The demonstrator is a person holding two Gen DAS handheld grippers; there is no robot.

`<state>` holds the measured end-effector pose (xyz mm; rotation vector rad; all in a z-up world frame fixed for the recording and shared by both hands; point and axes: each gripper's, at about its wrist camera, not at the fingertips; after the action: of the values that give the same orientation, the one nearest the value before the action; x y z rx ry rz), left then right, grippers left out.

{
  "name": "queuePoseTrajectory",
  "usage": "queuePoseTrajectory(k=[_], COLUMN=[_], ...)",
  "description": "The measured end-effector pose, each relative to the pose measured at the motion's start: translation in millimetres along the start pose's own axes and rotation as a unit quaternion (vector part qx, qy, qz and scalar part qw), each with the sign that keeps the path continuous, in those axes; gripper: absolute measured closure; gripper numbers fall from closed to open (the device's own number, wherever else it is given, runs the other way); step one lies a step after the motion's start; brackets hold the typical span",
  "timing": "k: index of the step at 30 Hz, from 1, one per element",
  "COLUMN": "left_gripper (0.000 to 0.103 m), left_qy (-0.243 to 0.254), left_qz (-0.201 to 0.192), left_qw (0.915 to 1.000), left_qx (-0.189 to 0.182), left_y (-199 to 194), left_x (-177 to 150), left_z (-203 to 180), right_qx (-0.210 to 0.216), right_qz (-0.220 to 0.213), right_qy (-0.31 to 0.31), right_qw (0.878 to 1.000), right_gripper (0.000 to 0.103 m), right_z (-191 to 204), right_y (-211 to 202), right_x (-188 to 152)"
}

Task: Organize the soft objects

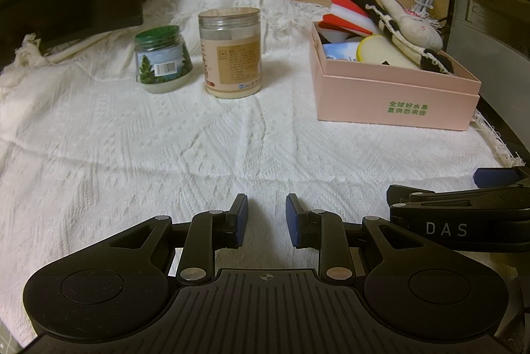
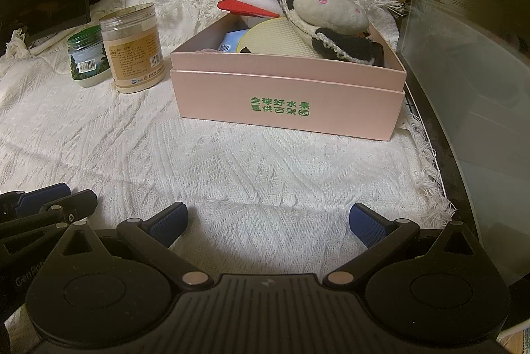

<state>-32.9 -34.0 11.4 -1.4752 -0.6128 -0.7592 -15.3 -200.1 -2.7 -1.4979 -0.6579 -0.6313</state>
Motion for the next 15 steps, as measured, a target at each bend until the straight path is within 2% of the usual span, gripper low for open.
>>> queuePoseTrajectory(k=[15], left_gripper=[0.075], left_qy=[0.0], left_qz=[0.0], left_qw=[1.0], left_qx=[-0.001], left_y=[-0.4], left_x=[-0.1], left_z=[-0.2], right_qx=[0.0], right_qz=[0.0], right_qy=[0.0], right_qw=[1.0], right_gripper=[0.0], right_z=[0.1], right_y=[0.0], right_x=[-0.1])
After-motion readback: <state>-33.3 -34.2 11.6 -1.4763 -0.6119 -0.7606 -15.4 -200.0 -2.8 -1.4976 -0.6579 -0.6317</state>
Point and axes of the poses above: each gripper's, at about its wrist camera, not at the fingertips, and y roughly the way its jaws point, z to its left, x to its top
